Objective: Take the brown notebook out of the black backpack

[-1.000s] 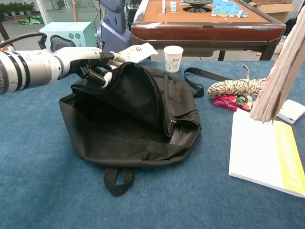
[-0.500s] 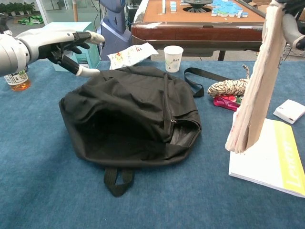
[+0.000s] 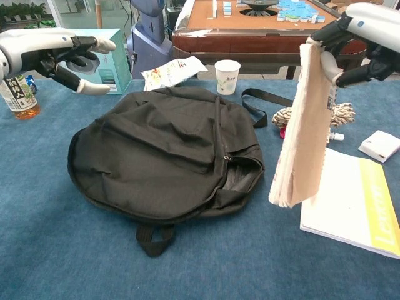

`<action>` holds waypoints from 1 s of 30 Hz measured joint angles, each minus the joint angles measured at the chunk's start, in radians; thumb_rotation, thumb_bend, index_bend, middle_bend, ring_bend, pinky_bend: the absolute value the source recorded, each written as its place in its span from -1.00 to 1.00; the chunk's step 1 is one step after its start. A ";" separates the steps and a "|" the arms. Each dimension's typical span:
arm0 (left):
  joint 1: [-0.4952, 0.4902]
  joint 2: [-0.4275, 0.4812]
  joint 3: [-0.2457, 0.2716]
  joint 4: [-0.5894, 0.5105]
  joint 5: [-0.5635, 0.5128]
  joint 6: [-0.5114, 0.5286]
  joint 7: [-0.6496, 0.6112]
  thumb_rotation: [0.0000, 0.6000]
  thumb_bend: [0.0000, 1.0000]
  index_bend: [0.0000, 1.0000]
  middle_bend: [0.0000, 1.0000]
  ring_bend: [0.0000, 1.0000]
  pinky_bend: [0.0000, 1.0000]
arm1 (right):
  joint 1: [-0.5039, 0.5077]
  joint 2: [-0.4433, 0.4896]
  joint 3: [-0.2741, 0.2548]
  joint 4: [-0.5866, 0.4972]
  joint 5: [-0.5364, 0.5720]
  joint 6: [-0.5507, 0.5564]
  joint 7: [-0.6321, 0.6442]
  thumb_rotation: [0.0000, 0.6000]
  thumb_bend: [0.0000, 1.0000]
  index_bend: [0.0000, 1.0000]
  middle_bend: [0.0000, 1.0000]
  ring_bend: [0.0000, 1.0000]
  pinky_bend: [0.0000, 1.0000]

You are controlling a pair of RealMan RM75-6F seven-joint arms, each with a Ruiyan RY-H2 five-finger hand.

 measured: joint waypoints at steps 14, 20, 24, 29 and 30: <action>0.014 0.002 0.009 0.023 0.003 -0.001 0.000 0.95 -0.56 -1.00 -1.00 -1.00 -0.91 | 0.154 -0.126 0.114 0.166 0.216 -0.166 -0.090 1.00 -0.59 -1.00 -1.00 -1.00 -0.81; 0.023 0.012 0.008 0.034 -0.007 -0.003 -0.004 0.95 -0.56 -1.00 -1.00 -1.00 -0.91 | 0.169 -0.126 0.127 0.179 0.221 -0.150 -0.111 1.00 -0.61 -1.00 -1.00 -1.00 -0.88; 0.033 0.024 0.011 0.041 -0.004 0.003 -0.005 0.98 -0.56 -1.00 -1.00 -1.00 -0.91 | 0.147 -0.091 0.120 0.146 0.203 -0.106 -0.115 1.00 -0.61 -1.00 -0.98 -1.00 -0.88; 0.063 0.046 0.027 0.049 0.016 0.027 -0.006 1.00 -0.56 -1.00 -1.00 -1.00 -0.91 | 0.076 -0.020 0.086 0.063 0.157 -0.003 -0.135 1.00 -0.52 -0.59 -0.61 -0.68 -0.68; 0.071 0.050 0.031 0.049 0.021 0.035 -0.006 1.00 -0.56 -1.00 -1.00 -1.00 -0.91 | 0.059 0.000 0.076 0.044 0.150 0.014 -0.140 1.00 -0.52 -0.52 -0.55 -0.64 -0.64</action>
